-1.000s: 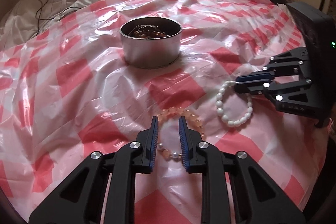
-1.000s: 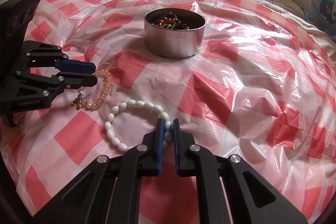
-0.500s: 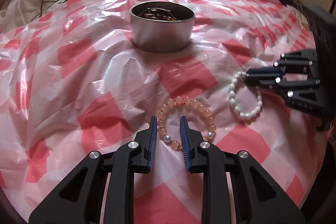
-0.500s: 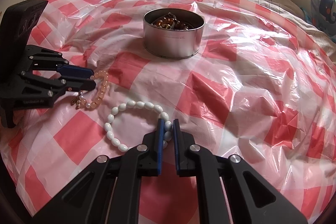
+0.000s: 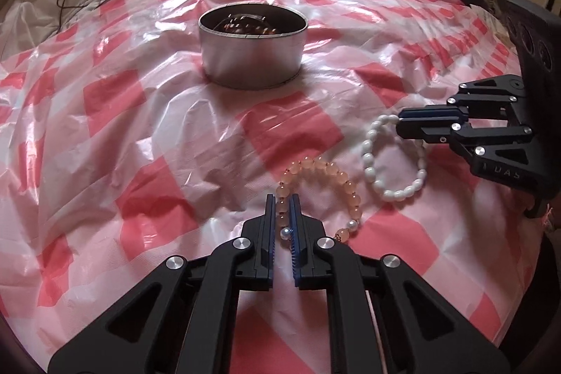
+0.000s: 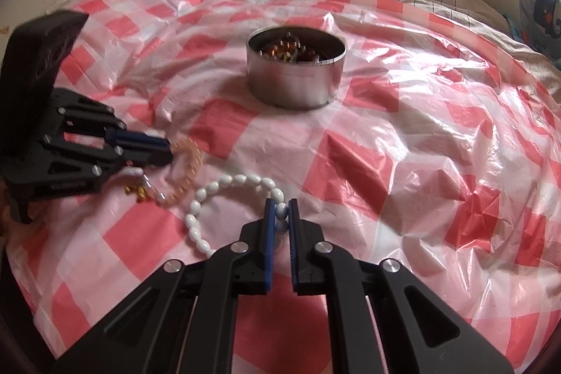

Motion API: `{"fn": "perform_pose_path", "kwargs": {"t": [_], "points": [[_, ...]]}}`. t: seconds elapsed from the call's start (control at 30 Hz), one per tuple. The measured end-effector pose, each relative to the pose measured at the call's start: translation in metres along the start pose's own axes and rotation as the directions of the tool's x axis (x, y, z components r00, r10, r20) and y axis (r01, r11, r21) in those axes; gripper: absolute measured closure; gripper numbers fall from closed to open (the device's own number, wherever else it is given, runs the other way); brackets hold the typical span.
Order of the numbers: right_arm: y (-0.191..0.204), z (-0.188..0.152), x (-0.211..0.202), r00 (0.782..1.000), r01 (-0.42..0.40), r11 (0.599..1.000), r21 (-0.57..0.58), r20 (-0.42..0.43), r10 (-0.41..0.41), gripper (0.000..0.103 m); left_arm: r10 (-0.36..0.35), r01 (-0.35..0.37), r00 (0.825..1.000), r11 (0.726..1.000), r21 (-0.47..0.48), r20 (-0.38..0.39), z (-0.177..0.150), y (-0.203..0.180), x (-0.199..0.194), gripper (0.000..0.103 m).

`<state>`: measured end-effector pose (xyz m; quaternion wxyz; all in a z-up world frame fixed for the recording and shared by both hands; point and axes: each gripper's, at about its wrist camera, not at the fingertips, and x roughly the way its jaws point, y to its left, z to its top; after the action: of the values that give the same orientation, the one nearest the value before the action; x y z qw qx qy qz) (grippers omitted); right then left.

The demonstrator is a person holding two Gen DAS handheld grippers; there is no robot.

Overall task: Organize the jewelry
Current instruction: 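Close the right tool on the white pearl bracelet while the left tool grasps the pink bead bracelet, then lift both bracelets and carry them toward the silver tin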

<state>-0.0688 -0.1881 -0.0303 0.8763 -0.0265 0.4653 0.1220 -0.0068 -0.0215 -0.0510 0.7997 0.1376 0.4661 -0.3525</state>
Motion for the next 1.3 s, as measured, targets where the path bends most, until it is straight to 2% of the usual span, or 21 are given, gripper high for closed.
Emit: {"fn": "perform_pose_path", "kwargs": {"t": [0.17,0.3,0.37,0.4,0.43,0.5,0.57,0.67,0.7,0.77,0.83,0.87,1.03,1.3], "points": [[-0.018,0.003,-0.007,0.999,0.029,0.997,0.077,0.032,-0.032,0.095,0.032,-0.027,0.997,0.997,-0.067,0.070,0.004,0.014,-0.015,0.096],[-0.023,0.001,0.003,0.999,0.035,0.994,0.106,-0.016,-0.034,0.093,0.048,-0.046,0.999,0.996,-0.072,0.021,0.002,0.020,-0.006,0.096],[-0.024,0.000,0.003,0.999,0.030,0.993,0.112,-0.014,-0.028,0.070,0.045,-0.046,0.999,0.997,-0.056,-0.016,0.001,0.017,0.002,0.095],[-0.023,0.000,0.001,0.999,0.036,0.993,0.109,0.001,-0.036,0.050,0.051,-0.052,0.999,0.997,-0.050,-0.019,0.000,0.016,0.003,0.095],[-0.021,0.000,-0.001,0.999,0.046,0.994,0.102,0.012,-0.048,0.048,0.048,-0.049,0.999,0.998,-0.049,-0.021,0.000,0.015,0.004,0.094],[-0.020,0.000,0.002,1.000,0.030,0.995,0.097,-0.004,-0.030,0.049,0.039,-0.040,0.999,0.997,-0.061,-0.020,-0.001,0.017,0.005,0.093],[-0.019,-0.002,0.007,0.999,0.030,0.995,0.092,-0.019,-0.029,0.059,0.039,-0.041,0.999,0.997,-0.064,-0.021,-0.002,0.017,0.005,0.092],[-0.012,-0.002,0.011,0.999,0.047,0.997,0.055,-0.027,-0.046,0.066,0.050,-0.051,0.998,0.997,-0.055,-0.022,-0.001,0.014,0.007,0.092],[-0.011,-0.002,0.012,0.998,0.056,0.997,0.044,-0.027,-0.055,0.073,0.052,-0.053,0.998,0.997,-0.055,-0.022,-0.001,0.014,0.007,0.092],[-0.009,-0.002,0.011,0.997,0.068,0.997,0.028,-0.026,-0.067,0.078,0.052,-0.053,0.998,0.997,-0.061,-0.023,-0.001,0.014,0.006,0.092],[-0.010,-0.002,0.010,0.998,0.063,0.998,0.028,-0.026,-0.062,0.095,0.058,-0.059,0.998,0.997,-0.058,-0.022,0.000,0.013,0.006,0.093],[-0.010,-0.002,0.008,0.998,0.054,0.998,0.029,-0.025,-0.053,0.095,0.062,-0.063,0.998,0.997,-0.050,-0.021,0.000,0.011,0.005,0.096],[-0.011,0.002,-0.005,0.999,0.034,0.998,0.047,0.030,-0.035,0.095,0.062,-0.061,0.998,0.998,-0.022,0.019,0.002,0.003,-0.003,0.096],[-0.025,0.008,-0.019,0.990,-0.109,0.983,0.150,0.107,0.094,0.095,0.071,-0.070,0.996,0.997,-0.015,0.052,0.005,0.002,-0.015,0.096]]}}
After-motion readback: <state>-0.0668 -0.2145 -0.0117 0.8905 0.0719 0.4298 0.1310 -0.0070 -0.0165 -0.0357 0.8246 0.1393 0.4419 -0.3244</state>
